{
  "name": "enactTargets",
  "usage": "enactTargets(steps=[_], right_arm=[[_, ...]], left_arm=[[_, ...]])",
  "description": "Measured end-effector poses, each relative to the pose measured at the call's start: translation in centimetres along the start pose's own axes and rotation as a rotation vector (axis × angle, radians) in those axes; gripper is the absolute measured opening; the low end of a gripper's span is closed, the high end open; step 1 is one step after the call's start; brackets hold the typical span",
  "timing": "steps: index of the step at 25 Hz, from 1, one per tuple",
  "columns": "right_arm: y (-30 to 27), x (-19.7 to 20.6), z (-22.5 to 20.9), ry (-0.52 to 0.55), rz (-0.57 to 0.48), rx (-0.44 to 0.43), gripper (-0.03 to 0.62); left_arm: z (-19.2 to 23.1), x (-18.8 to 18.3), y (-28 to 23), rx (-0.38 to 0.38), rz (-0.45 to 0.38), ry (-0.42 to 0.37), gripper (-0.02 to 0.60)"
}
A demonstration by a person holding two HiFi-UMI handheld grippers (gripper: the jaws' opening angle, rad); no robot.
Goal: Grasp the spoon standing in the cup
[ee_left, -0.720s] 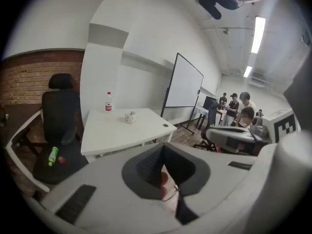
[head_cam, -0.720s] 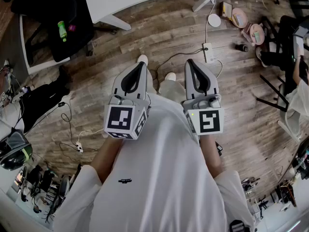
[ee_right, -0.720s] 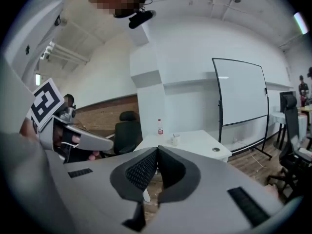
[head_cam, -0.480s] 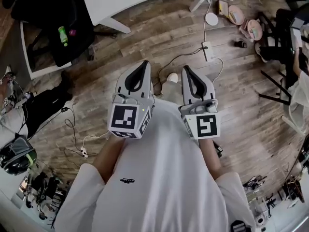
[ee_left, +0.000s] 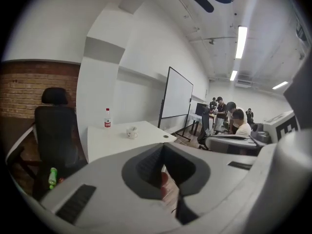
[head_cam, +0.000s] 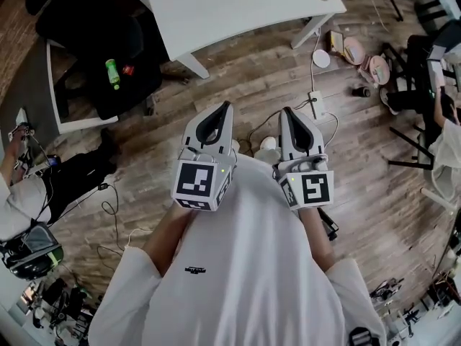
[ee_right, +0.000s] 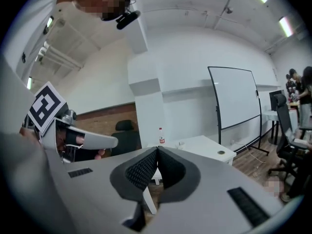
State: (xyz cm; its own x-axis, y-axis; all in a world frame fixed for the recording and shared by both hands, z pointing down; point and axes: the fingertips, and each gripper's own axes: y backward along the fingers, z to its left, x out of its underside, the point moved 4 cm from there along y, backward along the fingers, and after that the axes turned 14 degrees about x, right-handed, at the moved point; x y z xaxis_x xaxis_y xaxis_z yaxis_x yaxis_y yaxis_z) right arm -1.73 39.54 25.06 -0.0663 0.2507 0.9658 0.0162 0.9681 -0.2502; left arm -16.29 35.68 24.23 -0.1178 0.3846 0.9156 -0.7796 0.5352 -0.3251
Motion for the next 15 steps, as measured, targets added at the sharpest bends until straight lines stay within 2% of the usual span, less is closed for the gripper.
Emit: enactTargets(steps=[7,11,15], right_arm=[[-3.3,0.4,3.3,-0.026,0.01,0.108,0.003],[-4.0,-0.4,6.5,-0.004,0.003,0.111,0.003],[-5.6,-0.6,6.3,0.007,0.012,0.108,0.003]], left_arm=[[6.2,0.1,2.5,0.016,-0.026,0.003,0.001],[8.3,0.4,3.9,0.029,-0.012,0.022,0.0],[8.8,0.4,2.4,0.061,0.01,0.038,0.002]])
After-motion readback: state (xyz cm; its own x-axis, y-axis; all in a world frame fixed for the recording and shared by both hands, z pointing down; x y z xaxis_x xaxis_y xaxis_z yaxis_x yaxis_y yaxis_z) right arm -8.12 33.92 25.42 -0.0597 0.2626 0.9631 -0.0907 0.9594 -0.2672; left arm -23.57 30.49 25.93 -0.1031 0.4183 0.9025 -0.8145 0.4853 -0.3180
